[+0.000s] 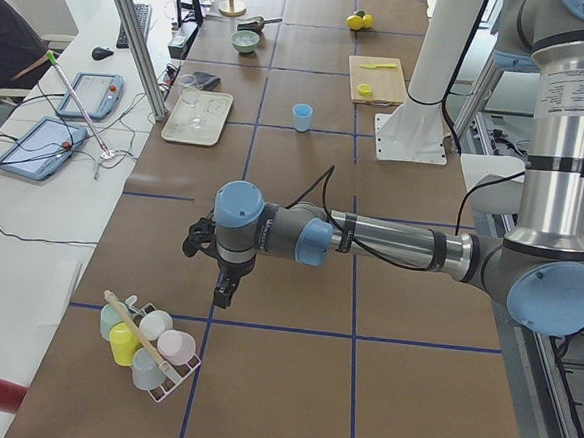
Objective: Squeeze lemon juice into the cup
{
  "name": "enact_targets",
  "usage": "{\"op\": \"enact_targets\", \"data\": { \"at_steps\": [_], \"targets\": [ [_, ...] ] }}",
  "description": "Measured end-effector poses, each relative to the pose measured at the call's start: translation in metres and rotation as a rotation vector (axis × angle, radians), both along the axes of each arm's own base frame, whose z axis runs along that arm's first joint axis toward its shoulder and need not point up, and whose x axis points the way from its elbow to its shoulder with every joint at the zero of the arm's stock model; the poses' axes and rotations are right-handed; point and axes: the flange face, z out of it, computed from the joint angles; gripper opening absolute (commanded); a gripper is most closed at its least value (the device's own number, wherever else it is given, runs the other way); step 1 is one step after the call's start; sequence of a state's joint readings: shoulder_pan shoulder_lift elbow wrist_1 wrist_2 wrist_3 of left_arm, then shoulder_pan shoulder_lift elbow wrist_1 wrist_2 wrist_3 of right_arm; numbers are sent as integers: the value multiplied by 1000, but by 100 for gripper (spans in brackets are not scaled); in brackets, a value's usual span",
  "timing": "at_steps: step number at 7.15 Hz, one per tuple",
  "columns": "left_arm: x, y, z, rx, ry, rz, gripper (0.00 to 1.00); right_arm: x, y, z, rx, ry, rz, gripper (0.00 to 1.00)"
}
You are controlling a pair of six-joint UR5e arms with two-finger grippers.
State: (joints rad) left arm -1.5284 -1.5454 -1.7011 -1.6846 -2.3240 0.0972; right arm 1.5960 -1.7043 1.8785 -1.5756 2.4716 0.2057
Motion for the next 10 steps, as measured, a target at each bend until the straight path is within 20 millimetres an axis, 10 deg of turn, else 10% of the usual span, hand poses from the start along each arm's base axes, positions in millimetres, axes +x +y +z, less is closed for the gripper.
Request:
{"op": "enact_targets", "data": {
  "at_steps": [3, 6, 10],
  "targets": [
    [0, 0, -16, 29, 2, -4, 100, -40, 3, -29, 30, -27, -51, 100],
    [-1, 2, -42, 74, 2, -9, 100, -143, 27, -133, -20, -26, -10, 100],
    [-2, 3, -64, 120, -2, -13, 100, -261, 80, -185, -29, -55, -2, 100]
  ]
}}
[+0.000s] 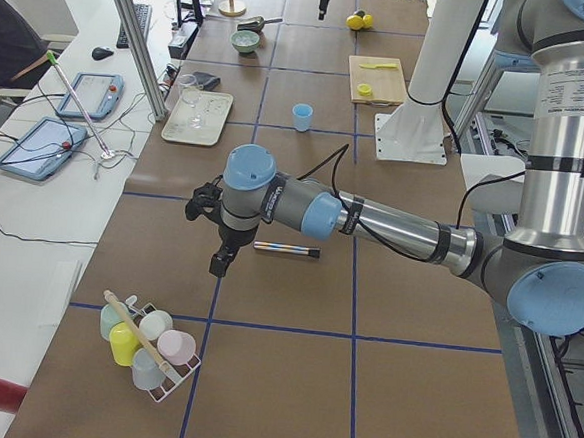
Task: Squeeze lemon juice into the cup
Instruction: 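Move the right gripper down over the lemon slice on the cutting board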
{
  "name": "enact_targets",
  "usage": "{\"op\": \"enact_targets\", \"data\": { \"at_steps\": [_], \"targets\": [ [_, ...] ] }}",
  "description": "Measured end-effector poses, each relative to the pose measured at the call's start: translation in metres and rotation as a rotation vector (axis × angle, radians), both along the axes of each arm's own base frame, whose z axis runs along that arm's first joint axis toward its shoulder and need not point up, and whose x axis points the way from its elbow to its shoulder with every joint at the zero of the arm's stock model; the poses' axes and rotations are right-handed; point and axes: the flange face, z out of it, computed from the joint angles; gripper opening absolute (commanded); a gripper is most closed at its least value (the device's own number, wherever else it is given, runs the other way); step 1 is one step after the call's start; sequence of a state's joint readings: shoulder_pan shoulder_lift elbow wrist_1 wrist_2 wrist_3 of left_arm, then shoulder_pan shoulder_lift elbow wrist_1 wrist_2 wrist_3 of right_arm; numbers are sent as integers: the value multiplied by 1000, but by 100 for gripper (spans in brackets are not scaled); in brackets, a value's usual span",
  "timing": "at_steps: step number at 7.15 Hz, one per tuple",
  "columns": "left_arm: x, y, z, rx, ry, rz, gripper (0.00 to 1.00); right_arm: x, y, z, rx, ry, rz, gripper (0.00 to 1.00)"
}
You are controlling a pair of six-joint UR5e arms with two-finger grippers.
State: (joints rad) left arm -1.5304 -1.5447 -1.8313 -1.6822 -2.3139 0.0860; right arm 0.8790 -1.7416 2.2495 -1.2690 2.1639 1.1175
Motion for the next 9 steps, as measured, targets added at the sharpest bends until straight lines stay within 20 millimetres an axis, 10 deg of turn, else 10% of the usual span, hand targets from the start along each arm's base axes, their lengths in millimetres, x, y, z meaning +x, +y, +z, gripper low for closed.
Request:
{"op": "enact_targets", "data": {
  "at_steps": [5, 9],
  "targets": [
    [0, 0, -12, 24, 2, 1, 100, -173, 166, -19, 71, 73, 27, 100],
    [0, 0, -26, 52, 3, 1, 100, -228, 206, 1, 94, 104, 6, 100]
  ]
}}
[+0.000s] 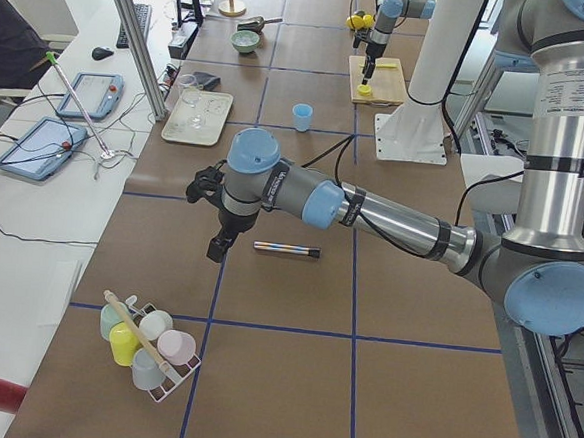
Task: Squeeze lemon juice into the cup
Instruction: 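Move the right gripper down over the lemon slice on the cutting board, then close the right gripper on the lemon slice and lift it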
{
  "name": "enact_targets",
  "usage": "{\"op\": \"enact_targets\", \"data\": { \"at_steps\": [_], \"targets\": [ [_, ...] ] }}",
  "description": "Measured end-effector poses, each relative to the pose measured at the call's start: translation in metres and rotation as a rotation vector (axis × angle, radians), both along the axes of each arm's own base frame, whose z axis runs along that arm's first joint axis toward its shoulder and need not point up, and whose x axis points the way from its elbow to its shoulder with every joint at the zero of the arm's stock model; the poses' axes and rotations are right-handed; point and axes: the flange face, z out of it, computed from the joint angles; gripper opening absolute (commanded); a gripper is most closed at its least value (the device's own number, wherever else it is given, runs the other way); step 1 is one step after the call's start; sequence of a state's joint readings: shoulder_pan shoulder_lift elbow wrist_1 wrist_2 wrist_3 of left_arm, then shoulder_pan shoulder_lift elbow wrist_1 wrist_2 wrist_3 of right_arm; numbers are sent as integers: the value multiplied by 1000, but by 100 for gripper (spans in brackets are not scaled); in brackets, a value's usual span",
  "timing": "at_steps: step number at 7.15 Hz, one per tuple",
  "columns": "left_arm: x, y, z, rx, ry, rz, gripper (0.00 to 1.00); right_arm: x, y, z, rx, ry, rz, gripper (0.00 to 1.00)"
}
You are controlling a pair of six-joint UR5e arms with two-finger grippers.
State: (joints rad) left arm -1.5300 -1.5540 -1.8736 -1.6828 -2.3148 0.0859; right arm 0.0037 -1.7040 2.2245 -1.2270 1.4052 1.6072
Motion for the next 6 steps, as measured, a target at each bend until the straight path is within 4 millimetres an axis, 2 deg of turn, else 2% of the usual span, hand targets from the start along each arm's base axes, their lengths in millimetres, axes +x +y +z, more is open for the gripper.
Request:
{"op": "enact_targets", "data": {
  "at_steps": [2, 6],
  "targets": [
    [0, 0, -1, 2, 0, 0, 100, -15, 8, 8, 2, 17, -17, 100],
    [0, 1, 2, -3, 1, 1, 100, -27, 16, 17, 4, 42, -38, 100]
  ]
}}
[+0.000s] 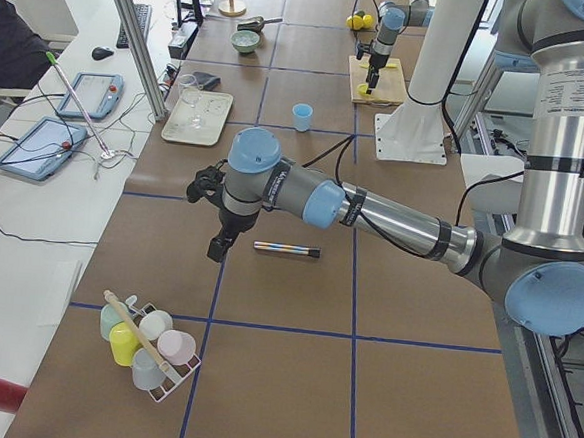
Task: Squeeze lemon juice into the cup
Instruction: 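Close the right gripper on the lemon slice and lift it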
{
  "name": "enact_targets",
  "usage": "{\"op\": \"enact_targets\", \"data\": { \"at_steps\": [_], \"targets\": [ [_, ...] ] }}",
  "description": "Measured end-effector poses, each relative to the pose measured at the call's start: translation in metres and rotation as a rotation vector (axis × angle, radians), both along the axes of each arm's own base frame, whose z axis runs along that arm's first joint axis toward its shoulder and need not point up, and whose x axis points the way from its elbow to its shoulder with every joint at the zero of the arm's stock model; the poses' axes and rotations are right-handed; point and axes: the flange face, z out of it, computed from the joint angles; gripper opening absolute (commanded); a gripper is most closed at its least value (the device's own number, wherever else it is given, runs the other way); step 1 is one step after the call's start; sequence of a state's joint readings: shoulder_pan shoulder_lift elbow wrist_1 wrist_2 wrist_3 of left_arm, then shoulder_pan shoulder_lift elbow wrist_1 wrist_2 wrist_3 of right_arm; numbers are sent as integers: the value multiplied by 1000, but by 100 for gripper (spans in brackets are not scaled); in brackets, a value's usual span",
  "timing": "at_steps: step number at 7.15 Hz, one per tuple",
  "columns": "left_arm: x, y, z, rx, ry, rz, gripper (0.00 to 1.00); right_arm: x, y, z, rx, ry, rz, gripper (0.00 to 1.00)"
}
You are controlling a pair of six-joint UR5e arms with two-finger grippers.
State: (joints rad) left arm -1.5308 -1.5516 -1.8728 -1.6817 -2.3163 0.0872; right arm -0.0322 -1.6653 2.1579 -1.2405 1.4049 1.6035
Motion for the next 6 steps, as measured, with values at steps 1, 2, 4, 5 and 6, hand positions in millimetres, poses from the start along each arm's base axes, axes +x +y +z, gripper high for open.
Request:
{"op": "enact_targets", "data": {
  "at_steps": [1, 2, 4, 5, 6],
  "targets": [
    [0, 0, 1, -1, 0, 0, 100, -5, 1, -2, 0, 12, -3, 100],
    [0, 0, 2, -4, 0, 0, 100, -11, 2, -8, 0, 20, -5, 100],
    [0, 0, 5, -10, 0, 1, 100, -15, 1, -15, 1, 23, -4, 100],
    [0, 0, 5, -10, 1, 1, 100, -14, -2, -16, 1, 22, 1, 100],
    [0, 0, 4, -9, 1, 1, 100, -13, -5, -16, 1, 21, 6, 100]
  ]
}}
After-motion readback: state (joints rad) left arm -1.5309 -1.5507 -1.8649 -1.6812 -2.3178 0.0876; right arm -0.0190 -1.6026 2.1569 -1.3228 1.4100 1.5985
